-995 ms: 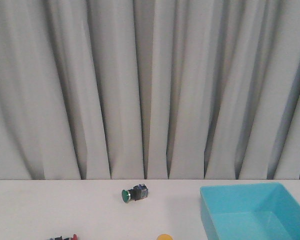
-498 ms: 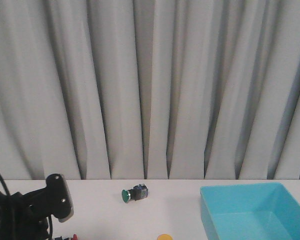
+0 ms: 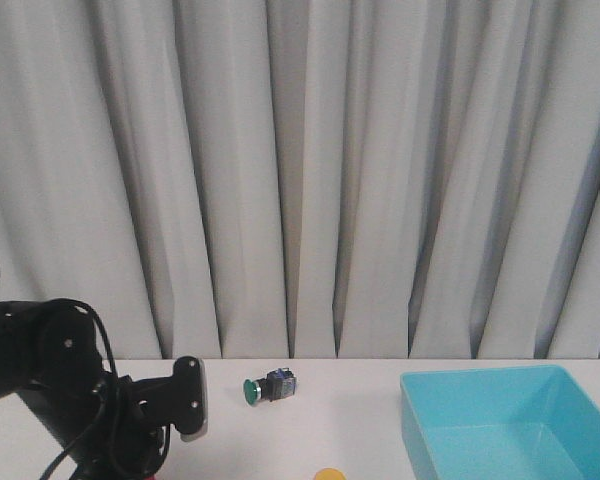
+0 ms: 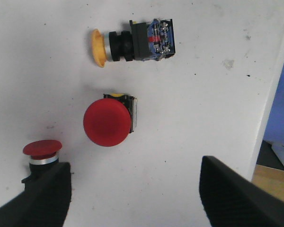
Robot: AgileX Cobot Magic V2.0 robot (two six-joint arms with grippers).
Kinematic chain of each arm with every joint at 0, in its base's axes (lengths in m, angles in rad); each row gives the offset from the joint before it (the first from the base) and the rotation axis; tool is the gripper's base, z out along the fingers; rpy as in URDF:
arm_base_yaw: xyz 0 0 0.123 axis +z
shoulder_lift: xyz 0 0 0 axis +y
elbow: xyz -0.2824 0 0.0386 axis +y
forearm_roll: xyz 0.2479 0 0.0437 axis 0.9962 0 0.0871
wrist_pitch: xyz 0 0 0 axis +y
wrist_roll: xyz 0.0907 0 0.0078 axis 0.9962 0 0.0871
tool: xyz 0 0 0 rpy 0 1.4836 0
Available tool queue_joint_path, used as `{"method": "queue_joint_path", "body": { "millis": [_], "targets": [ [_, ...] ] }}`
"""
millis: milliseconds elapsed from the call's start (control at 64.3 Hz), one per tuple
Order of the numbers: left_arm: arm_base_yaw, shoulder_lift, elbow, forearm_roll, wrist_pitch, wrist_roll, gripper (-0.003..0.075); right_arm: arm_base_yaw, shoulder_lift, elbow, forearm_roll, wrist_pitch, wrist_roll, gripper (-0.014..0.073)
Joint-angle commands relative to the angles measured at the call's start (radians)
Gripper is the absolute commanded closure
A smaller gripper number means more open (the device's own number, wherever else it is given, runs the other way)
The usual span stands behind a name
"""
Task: Pick red and yellow buttons and place in box
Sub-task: 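Move the left gripper down over the large red push button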
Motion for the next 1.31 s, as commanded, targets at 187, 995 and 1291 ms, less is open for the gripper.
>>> {"method": "queue_joint_path", "body": {
  "millis": [187, 995, 1291],
  "targets": [
    [-0.004, 0.079, -0.06, -0.024, -0.067, 0.083, 0.0169, 0.001, -0.002, -0.032, -0.002, -0.042, -0.004, 0.0102],
    [-0.004, 0.248, -0.082, -0.057, -0.19, 0.186, 0.0177, 0.001, -0.002, -0.032, -0.002, -0.042, -0.004, 0.0102],
    [-0.006, 0.248, -0.082, -0.059, -0.158, 0.188, 0.0253, 0.001, -0.002, -0.032, -0.002, -0.042, -0.004, 0.0102]
  ]
}}
